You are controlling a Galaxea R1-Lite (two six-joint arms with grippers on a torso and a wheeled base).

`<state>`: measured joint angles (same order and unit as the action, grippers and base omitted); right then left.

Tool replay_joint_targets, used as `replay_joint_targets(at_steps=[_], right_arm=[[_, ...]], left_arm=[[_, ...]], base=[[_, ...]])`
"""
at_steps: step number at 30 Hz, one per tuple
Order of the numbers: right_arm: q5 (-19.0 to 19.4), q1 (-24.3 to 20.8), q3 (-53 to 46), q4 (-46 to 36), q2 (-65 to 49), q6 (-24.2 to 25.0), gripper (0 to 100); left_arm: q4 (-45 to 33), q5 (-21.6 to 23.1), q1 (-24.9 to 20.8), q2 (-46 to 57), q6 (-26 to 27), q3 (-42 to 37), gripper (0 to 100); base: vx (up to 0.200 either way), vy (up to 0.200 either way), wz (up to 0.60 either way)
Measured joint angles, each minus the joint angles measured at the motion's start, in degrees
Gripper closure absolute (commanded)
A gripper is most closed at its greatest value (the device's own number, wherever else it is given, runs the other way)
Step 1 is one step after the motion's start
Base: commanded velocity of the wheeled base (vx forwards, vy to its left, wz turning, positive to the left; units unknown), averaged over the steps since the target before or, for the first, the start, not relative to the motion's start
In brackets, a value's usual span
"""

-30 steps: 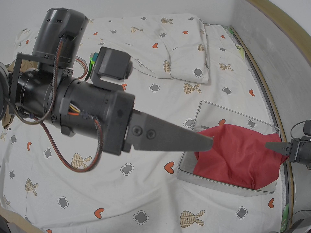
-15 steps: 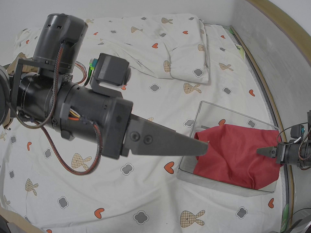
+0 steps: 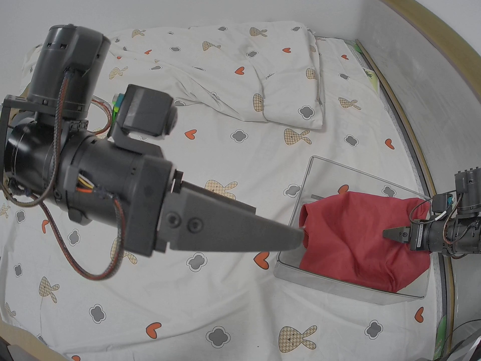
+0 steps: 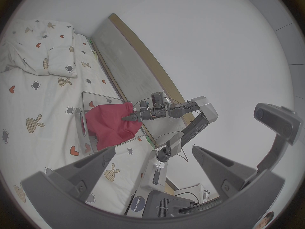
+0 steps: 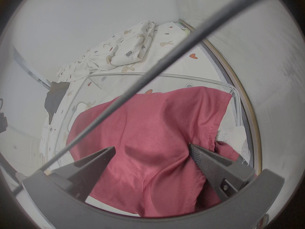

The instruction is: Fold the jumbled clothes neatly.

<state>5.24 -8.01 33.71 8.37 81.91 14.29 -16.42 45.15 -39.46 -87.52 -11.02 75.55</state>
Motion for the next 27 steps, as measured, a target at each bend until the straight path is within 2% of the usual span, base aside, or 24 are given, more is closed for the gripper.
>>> replay_joint_targets(at_steps=[8, 15, 22, 27], right_arm=[[-0.6, -0.3, 0.0, 0.8, 1.1, 0.3, 0], [-0.4, -0.4, 0.3, -0.5, -5.3, 0.4, 0], [0.7, -0.9, 1.5, -8.6, -17.4, 0.5, 0], [1.7, -1.1, 5.2, -15.4, -27.7, 0.4, 0]], left_arm=[[-0.1, -0.1, 0.6, 2.6, -0.3, -2.0, 0], [-0.1, -0.1, 0.7, 3.5, -1.7, -2.2, 0], [-1.9, -0.5, 1.5, 4.5, -4.3, -1.0, 0], [-9.6, -3.2, 3.6, 6.5, -4.8, 1.9, 0]], base=[[0.000, 0.000, 0.00], [0.000, 0.000, 0.00], [0.000, 0.000, 0.00], [0.000, 0.000, 0.00]])
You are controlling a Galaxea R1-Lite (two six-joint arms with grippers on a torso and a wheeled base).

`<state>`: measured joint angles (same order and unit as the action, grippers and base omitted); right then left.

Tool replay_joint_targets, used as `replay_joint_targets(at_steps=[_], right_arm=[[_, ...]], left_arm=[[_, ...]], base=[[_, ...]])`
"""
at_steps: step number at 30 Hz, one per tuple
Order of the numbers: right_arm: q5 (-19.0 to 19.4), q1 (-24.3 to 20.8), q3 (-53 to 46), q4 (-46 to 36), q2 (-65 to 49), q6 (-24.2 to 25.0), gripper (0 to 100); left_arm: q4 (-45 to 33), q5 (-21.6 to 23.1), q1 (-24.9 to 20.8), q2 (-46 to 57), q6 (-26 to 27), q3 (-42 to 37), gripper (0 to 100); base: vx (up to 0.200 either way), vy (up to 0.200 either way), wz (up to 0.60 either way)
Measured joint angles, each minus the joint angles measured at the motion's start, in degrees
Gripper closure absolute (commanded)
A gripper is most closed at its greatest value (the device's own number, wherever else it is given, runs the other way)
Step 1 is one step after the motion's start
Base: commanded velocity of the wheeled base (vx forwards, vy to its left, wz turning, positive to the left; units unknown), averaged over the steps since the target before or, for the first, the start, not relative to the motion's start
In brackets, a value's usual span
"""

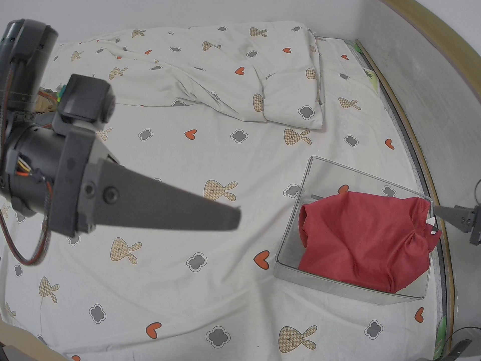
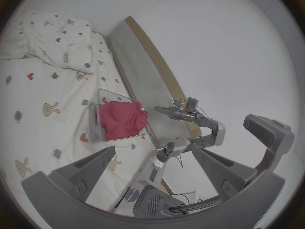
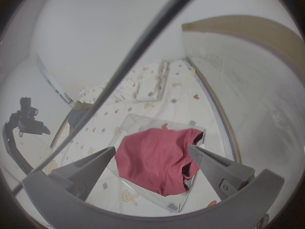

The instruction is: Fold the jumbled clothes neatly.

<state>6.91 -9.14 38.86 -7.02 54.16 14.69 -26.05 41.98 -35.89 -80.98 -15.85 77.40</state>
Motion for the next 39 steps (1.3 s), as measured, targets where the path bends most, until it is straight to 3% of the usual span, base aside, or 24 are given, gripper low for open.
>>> replay_joint_targets(at_steps=[4, 7, 10, 14, 19, 26, 31, 39], right_arm=[[0.2, 0.2, 1.2, -2.1, -6.0, -1.6, 0], [0.1, 0.8, 0.5, -3.1, -9.6, -4.4, 0], [-0.6, 2.5, -2.3, -3.9, -13.2, -9.5, 0], [-1.5, 5.6, -7.8, -4.5, -18.1, -14.3, 0], [-2.3, 9.0, -16.1, -4.8, -25.2, -18.1, 0], [-2.7, 11.7, -28.2, -4.8, -35.9, -20.8, 0], [-2.7, 12.6, -31.3, -4.1, -42.8, -20.8, 0], [-2.7, 13.4, -32.5, -3.3, -47.2, -18.9, 0]], left_arm=[[-2.4, -8.7, 1.2, 2.0, 0.7, 0.9, 0], [-3.2, -19.6, 1.7, 3.8, 1.8, -0.2, 0], [-3.8, -31.2, 2.2, 6.1, 3.0, -3.5, 0], [-4.5, -39.9, 3.1, 10.1, 3.6, -11.3, 0], [-5.2, -43.3, 6.9, 16.5, 4.2, -24.3, 0], [-5.5, -45.4, 17.0, 27.5, 4.6, -39.1, 0], [-5.3, -45.9, 21.3, 34.9, 4.7, -45.5, 0], [-0.5, -46.1, 23.7, 45.7, 4.7, -51.6, 0]], base=[[0.000, 0.000, 0.00], [0.000, 0.000, 0.00], [0.000, 0.000, 0.00], [0.000, 0.000, 0.00], [0.000, 0.000, 0.00], [0.000, 0.000, 0.00], [0.000, 0.000, 0.00], [0.000, 0.000, 0.00]])
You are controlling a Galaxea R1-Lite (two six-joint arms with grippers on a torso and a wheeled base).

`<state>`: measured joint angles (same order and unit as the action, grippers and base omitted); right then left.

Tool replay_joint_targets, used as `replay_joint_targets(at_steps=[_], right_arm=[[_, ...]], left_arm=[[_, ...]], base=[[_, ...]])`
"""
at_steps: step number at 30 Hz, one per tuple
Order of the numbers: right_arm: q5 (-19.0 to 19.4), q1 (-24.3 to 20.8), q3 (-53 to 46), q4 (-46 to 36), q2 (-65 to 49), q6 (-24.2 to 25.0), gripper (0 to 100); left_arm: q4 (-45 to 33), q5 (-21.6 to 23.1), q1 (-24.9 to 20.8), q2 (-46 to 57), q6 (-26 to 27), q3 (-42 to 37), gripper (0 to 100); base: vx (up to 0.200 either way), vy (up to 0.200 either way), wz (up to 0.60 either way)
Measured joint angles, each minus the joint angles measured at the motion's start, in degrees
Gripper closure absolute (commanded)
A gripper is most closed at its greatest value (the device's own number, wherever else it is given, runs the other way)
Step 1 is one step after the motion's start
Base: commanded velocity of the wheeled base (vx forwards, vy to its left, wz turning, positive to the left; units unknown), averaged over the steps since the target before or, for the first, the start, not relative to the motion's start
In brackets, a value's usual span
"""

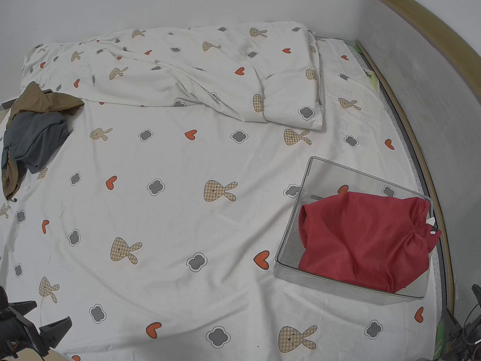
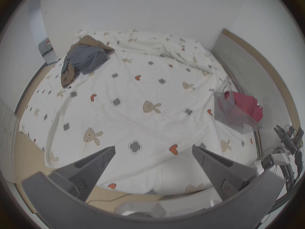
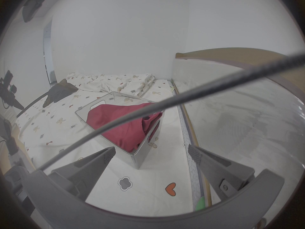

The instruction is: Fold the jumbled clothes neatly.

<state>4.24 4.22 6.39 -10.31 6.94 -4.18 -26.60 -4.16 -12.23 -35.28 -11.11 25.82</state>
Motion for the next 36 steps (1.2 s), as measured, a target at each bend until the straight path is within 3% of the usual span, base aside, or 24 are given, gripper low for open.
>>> replay_joint_targets(at_steps=[4, 8, 12, 15, 18, 20, 24, 28, 36], right_arm=[[0.7, 1.4, -0.4, 1.4, -0.8, -1.1, 0], [5.0, 2.2, -1.0, 2.3, -1.2, -0.2, 0], [8.2, -1.0, -1.5, 3.1, -2.4, 5.2, 0], [9.2, -3.1, -1.8, 3.6, -4.1, 6.3, 0], [6.5, -3.8, -1.9, 3.9, -5.0, 6.3, 0], [0.9, -4.1, -2.2, 4.2, -5.4, 5.7, 0], [-4.1, -4.2, -3.4, 7.1, -5.8, 4.8, 0], [-4.8, -4.3, -4.9, 11.3, -6.0, 4.4, 0], [-4.8, -4.4, -5.4, 11.4, -6.1, 4.4, 0]], left_arm=[[2.6, -0.5, 0.3, 5.0, 0.0, -2.5, 0], [3.3, -0.7, 0.5, 8.5, 0.1, -4.5, 0], [3.4, -0.7, 0.6, 11.6, 0.2, -5.6, 0], [3.5, -0.7, 0.7, 13.9, 0.2, -6.3, 0], [3.5, -0.7, 1.0, 15.8, 0.2, -6.9, 0], [3.5, -0.7, 1.2, 17.4, 0.3, -7.5, 0], [3.6, -0.7, 1.7, 19.3, 0.4, -8.2, 0], [3.6, -0.6, 3.2, 22.1, 0.5, -9.7, 0], [3.6, -0.4, 8.8, 26.9, 3.2, -11.8, 0]], base=[[0.000, 0.000, 0.00], [0.000, 0.000, 0.00], [0.000, 0.000, 0.00], [0.000, 0.000, 0.00], [0.000, 0.000, 0.00], [0.000, 0.000, 0.00], [0.000, 0.000, 0.00], [0.000, 0.000, 0.00], [0.000, 0.000, 0.00]])
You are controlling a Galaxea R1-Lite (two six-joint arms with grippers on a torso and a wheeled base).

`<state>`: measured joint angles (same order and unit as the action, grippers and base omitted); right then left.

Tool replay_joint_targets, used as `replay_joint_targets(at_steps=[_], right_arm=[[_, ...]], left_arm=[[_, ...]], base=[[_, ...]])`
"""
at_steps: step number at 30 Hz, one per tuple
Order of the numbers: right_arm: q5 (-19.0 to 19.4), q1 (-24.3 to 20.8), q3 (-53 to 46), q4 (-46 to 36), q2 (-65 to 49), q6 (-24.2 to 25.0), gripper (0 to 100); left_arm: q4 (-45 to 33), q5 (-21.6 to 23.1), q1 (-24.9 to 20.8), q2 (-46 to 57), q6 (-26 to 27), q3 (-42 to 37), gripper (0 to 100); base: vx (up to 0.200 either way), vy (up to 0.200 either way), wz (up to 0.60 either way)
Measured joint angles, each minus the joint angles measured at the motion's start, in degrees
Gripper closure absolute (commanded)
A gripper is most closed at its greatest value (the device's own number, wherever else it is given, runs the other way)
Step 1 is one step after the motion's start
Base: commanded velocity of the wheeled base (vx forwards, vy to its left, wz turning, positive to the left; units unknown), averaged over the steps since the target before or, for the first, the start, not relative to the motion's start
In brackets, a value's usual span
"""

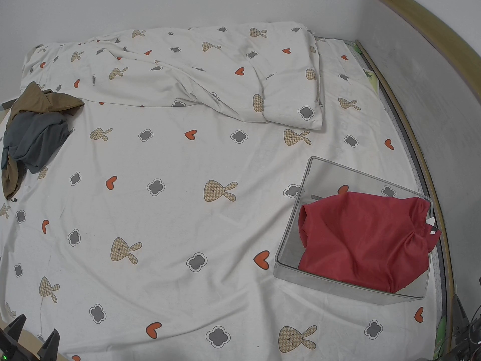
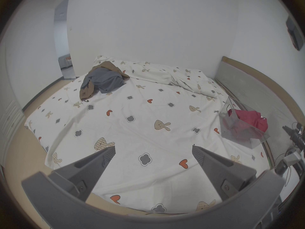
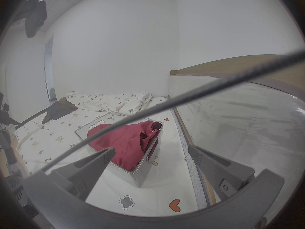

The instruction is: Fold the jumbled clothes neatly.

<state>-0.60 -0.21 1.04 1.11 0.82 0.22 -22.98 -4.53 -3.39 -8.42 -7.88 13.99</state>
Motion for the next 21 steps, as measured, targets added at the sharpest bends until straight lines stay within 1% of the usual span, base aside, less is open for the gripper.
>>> replay_joint_targets(at_steps=[3, 5, 8, 11, 13, 16, 18, 20, 21], right_arm=[[0.0, 0.0, 0.0, 0.0, 0.0, 0.0, 0], [0.0, 0.0, 0.0, 0.0, 0.0, -0.1, 0], [0.1, 0.0, 0.0, 0.0, 0.0, -0.1, 0], [0.1, 0.0, 0.0, 0.0, 0.0, -0.1, 0], [0.1, 0.0, 0.0, 0.0, 0.0, -0.2, 0], [0.2, 0.0, 0.0, 0.0, 0.0, -0.2, 0], [0.2, -0.1, 0.0, 0.0, 0.0, -0.2, 0], [0.2, -0.1, 0.0, 0.0, 0.0, -0.2, 0], [0.2, -0.1, 0.0, 0.0, 0.0, -0.2, 0]], left_arm=[[0.9, 0.5, 1.4, 2.8, 1.9, -1.3, 0], [3.2, 1.0, 1.9, 4.2, 3.1, -2.3, 0], [8.8, 2.6, 2.4, 5.7, 5.2, -4.4, 0], [16.5, 5.7, 2.7, 6.5, 7.0, -7.0, 0], [20.6, 9.4, 2.7, 6.9, 7.9, -9.1, 0], [22.9, 12.1, 2.9, 7.3, 8.7, -11.0, 0], [23.0, 11.7, 3.0, 7.4, 8.9, -11.8, 0], [23.0, 9.3, 3.1, 7.5, 8.9, -12.4, 0], [23.0, 7.4, 3.1, 7.6, 8.7, -12.6, 0]], base=[[0.000, 0.000, 0.00], [0.000, 0.000, 0.00], [0.000, 0.000, 0.00], [0.000, 0.000, 0.00], [0.000, 0.000, 0.00], [0.000, 0.000, 0.00], [0.000, 0.000, 0.00], [0.000, 0.000, 0.00], [0.000, 0.000, 0.00]])
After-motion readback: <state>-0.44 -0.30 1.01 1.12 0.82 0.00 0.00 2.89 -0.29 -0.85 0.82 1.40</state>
